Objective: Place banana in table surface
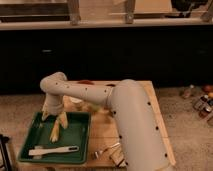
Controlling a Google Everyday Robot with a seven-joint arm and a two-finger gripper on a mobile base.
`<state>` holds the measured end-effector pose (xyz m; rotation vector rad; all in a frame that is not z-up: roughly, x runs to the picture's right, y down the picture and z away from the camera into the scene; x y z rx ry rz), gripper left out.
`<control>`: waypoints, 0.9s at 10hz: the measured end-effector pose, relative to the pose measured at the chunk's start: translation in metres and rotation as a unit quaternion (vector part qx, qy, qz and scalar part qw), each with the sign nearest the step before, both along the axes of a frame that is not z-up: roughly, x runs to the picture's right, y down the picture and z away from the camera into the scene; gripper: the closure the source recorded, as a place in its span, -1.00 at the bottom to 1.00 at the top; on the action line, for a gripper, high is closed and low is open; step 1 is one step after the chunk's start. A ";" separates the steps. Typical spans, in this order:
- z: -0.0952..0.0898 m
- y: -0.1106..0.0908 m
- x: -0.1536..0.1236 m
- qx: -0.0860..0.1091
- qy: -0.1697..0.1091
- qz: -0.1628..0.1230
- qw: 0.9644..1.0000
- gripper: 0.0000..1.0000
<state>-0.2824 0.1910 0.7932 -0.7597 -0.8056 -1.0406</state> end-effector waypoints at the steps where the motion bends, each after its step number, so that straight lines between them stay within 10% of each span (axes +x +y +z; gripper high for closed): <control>1: 0.001 0.002 -0.001 -0.004 -0.005 -0.003 1.000 -0.60; 9: 0.015 0.018 0.001 -0.039 -0.014 -0.011 0.999 -0.60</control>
